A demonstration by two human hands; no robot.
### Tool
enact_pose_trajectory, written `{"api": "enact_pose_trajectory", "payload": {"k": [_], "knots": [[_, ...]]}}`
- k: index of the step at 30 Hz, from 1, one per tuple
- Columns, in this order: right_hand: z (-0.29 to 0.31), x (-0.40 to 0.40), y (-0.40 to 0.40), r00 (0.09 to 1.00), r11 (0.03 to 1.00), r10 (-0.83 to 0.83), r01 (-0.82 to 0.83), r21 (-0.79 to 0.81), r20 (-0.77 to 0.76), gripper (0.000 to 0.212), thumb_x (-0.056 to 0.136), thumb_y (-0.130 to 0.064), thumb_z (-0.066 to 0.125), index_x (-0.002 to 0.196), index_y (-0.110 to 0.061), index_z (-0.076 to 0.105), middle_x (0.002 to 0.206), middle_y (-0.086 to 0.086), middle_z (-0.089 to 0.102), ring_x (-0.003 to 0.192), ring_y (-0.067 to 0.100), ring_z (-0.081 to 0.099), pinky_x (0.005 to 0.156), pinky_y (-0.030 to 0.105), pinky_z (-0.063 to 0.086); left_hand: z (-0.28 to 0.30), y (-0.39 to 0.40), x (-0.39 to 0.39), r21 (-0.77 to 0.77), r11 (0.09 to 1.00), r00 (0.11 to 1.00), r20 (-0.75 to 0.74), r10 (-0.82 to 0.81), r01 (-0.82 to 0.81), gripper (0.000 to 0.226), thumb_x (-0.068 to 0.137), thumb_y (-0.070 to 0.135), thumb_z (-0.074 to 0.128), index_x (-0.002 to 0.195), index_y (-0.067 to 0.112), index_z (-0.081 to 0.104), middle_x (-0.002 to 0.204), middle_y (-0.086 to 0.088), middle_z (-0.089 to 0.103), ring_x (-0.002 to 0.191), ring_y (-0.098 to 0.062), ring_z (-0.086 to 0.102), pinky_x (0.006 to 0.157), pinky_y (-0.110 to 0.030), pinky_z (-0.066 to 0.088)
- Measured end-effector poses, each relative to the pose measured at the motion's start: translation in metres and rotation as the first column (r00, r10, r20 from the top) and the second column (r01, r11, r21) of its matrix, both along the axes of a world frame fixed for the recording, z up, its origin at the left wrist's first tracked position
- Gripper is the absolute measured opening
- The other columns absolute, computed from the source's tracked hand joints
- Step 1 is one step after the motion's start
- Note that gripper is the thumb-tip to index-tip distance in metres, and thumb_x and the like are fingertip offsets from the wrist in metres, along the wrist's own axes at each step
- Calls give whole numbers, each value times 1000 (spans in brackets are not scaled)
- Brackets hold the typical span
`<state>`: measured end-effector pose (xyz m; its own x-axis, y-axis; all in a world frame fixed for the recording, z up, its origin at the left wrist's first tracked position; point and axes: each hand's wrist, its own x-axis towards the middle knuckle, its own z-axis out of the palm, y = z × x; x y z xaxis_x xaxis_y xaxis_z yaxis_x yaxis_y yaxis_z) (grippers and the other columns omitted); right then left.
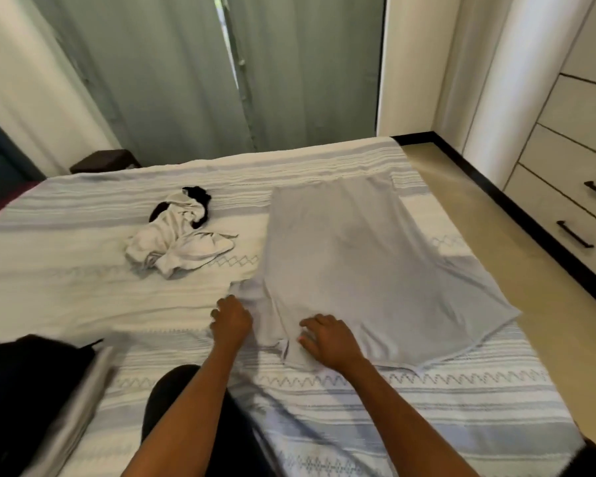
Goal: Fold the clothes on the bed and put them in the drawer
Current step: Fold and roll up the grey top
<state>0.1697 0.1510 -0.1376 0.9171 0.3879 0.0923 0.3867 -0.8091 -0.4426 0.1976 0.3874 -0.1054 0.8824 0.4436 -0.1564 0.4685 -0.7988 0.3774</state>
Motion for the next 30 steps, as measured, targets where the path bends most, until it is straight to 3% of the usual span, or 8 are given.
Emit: {"api": "enact_pose_trajectory", "payload": {"k": [4, 7, 14, 17, 20, 24, 27, 30], "knots": [[0, -10, 59, 996, 985, 19, -33, -167, -83, 79, 75, -79, 38, 124, -22, 63, 119, 4, 65, 108, 31, 58, 86, 46, 42, -3, 60, -1, -63, 994, 973, -219, 77, -93, 59, 96, 33, 55, 139, -3, 36, 143, -24, 37, 132, -43, 39, 108, -45, 34], [-8, -18, 80, 996, 974, -77, 67, -214, -35, 50, 74, -56, 62, 109, -21, 67, 103, 5, 63, 91, 31, 61, 74, 45, 47, -7, 80, 0, -75, 996, 968, -250, 28, -48, 55, 92, 31, 60, 133, -2, 44, 135, -22, 51, 124, -38, 51, 99, -39, 43], [-15, -18, 92, 959, 986, -48, 91, -142, 278, 17, 79, -33, 65, 92, -22, 68, 93, -2, 63, 84, 24, 58, 72, 40, 47, 1, 112, 3, -480, 874, 994, -104, 35, -81, 18, 88, 11, 58, 81, -4, 65, 58, -17, 63, 42, -21, 53, 49, -27, 43], [-14, -18, 98, 961, 991, 63, -28, -130, 270, 15, 84, -35, 66, 94, -25, 67, 89, -6, 66, 82, 19, 59, 70, 34, 48, -3, 134, -4, -531, 843, 994, 9, 105, -84, 16, 89, 6, 55, 94, -3, 67, 63, -18, 65, 47, -23, 56, 47, -27, 44], [-19, -14, 98, 969, 964, 207, -178, -198, 136, 26, 88, -46, 55, 99, -26, 69, 91, -6, 69, 84, 20, 62, 70, 34, 48, -12, 148, -16, -341, 938, 998, -15, 63, -64, 17, 89, 15, 61, 105, 8, 60, 100, -15, 68, 87, -30, 64, 72, -33, 47], [-9, -9, 96, 978, 978, 207, -207, 15, 6, 37, 99, -49, 39, 109, -28, 68, 102, -9, 70, 88, 14, 63, 72, 33, 48, -10, 138, -15, -131, 990, 992, -106, -69, 55, 38, 89, 22, 57, 125, 15, 47, 122, -11, 55, 113, -34, 55, 84, -36, 40], [-7, -2, 97, 991, 991, 94, -102, 86, 100, 40, 98, -42, 34, 114, -26, 67, 110, -8, 68, 91, 15, 64, 72, 32, 50, -4, 130, -2, 67, 971, 973, 1, -231, 231, 41, 92, 22, 53, 132, 18, 48, 128, -13, 54, 113, -36, 55, 89, -41, 45], [-11, 15, 103, 990, 998, 55, -54, -14, 132, 36, 93, -34, 45, 117, -22, 68, 115, 0, 65, 96, 24, 64, 75, 37, 50, -1, 116, 16, 24, 943, 940, 64, -334, 333, 36, 94, 26, 52, 130, 19, 54, 124, -12, 59, 110, -32, 58, 89, -39, 47]]}}
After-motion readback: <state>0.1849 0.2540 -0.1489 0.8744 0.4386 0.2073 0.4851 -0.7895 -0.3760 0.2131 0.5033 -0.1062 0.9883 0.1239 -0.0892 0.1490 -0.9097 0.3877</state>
